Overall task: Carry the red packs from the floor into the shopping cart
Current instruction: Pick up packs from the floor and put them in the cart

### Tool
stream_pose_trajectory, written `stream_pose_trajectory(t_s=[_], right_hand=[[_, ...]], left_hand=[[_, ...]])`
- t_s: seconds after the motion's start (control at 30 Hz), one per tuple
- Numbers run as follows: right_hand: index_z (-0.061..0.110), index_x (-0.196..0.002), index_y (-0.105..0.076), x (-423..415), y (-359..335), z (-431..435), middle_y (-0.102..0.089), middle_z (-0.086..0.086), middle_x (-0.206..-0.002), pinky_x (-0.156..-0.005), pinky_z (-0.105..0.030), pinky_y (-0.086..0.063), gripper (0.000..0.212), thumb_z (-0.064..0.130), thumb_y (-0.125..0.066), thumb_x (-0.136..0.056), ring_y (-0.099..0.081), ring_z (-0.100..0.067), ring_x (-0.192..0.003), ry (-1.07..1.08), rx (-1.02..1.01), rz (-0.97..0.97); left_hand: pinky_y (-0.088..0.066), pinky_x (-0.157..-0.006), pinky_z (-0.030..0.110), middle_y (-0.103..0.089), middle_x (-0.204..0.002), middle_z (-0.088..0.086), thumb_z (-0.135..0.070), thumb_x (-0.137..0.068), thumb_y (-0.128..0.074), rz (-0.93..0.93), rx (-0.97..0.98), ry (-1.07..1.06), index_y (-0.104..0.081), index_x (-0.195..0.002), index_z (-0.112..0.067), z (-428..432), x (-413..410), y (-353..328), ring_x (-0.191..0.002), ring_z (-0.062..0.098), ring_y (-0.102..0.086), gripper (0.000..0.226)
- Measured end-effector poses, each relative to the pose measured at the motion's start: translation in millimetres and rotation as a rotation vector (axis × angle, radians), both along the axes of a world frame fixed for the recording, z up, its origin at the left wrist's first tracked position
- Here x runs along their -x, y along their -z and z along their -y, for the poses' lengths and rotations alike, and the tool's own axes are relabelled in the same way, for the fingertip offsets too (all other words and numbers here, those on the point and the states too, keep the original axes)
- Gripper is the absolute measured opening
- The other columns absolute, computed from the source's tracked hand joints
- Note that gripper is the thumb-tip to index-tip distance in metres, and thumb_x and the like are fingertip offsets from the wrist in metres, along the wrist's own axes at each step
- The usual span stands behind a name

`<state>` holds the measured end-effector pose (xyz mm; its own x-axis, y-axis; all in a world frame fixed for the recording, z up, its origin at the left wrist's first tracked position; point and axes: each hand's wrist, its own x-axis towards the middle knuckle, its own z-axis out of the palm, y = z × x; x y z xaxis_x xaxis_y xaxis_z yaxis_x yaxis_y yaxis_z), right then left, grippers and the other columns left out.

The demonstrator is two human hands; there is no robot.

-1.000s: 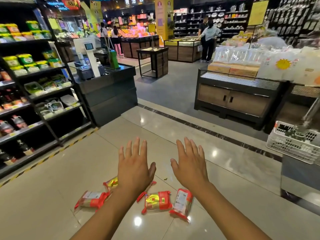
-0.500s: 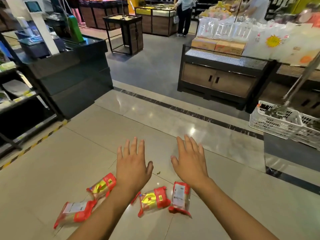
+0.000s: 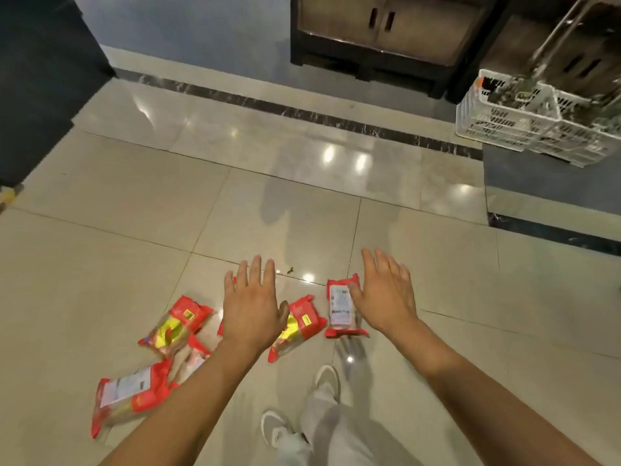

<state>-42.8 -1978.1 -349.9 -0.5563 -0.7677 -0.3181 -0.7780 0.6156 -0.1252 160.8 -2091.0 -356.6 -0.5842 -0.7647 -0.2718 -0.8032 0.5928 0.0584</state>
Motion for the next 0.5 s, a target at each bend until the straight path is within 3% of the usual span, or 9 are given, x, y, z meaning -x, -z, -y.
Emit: stream_pose_trajectory(t_s=[0.23,0.3,0.33,0.37,0.43,0.5], right_hand=[[0.016,-0.161,-0.022,36.6,169.7,15.2,-0.035,-0.008,-0.162,-0.12,-0.043,-0.027,0.074,0.048,-0.052,-0.101,-0.034,-0.028,-0.149,0.148,-0.079,0.093],[0.016,-0.16,-0.025,50.5,275.5,15.0,-0.044,-0.008,-0.155,-0.115,-0.044,-0.036,0.078,0.05,-0.057,-0.097,-0.044,-0.029,-0.14,0.19,-0.104,0.123],[0.017,-0.159,-0.027,52.1,281.2,16.1,-0.049,-0.008,-0.15,-0.111,-0.044,-0.042,0.079,0.052,-0.059,-0.095,-0.049,-0.03,-0.134,0.21,-0.094,0.135],[0.018,-0.158,-0.029,56.9,351.7,12.5,-0.052,-0.008,-0.146,-0.105,-0.043,-0.046,0.08,0.054,-0.06,-0.093,-0.053,-0.03,-0.128,0.212,-0.136,0.146],[0.02,-0.156,-0.032,64.6,397.7,12.8,-0.054,-0.009,-0.143,-0.099,-0.042,-0.05,0.079,0.057,-0.06,-0.092,-0.057,-0.031,-0.122,0.236,-0.166,0.191],[0.021,-0.152,-0.036,69.5,500.5,8.8,-0.056,-0.01,-0.14,-0.098,-0.042,-0.051,0.077,0.059,-0.063,-0.09,-0.059,-0.032,-0.119,0.262,-0.194,0.211]], left_hand=[[-0.008,-0.128,0.051,-0.006,-0.174,0.01,-0.057,-0.101,-0.047,0.109,-0.15,0.044,-0.003,-0.165,-0.015,25.3,45.7,168.5,-0.16,0.034,-0.008,0.089],[-0.009,-0.128,0.052,-0.009,-0.174,0.01,-0.058,-0.099,-0.051,0.178,-0.19,0.078,-0.005,-0.165,-0.015,28.2,64.3,273.1,-0.159,0.035,-0.01,0.092],[-0.01,-0.128,0.053,-0.011,-0.173,0.011,-0.059,-0.097,-0.053,0.173,-0.198,0.07,-0.006,-0.165,-0.015,31.4,64.1,281.3,-0.159,0.036,-0.011,0.093],[-0.01,-0.128,0.055,-0.013,-0.173,0.012,-0.059,-0.096,-0.054,0.215,-0.216,0.082,-0.007,-0.165,-0.015,30.6,69.8,346.1,-0.158,0.037,-0.012,0.095],[-0.008,-0.128,0.057,-0.016,-0.172,0.013,-0.062,-0.093,-0.056,0.236,-0.227,0.084,-0.009,-0.165,-0.015,34.9,74.8,394.0,-0.158,0.037,-0.013,0.097],[-0.005,-0.128,0.056,-0.015,-0.172,0.012,-0.066,-0.092,-0.056,0.288,-0.242,0.112,-0.008,-0.165,-0.015,34.9,78.4,493.8,-0.158,0.036,-0.013,0.101]])
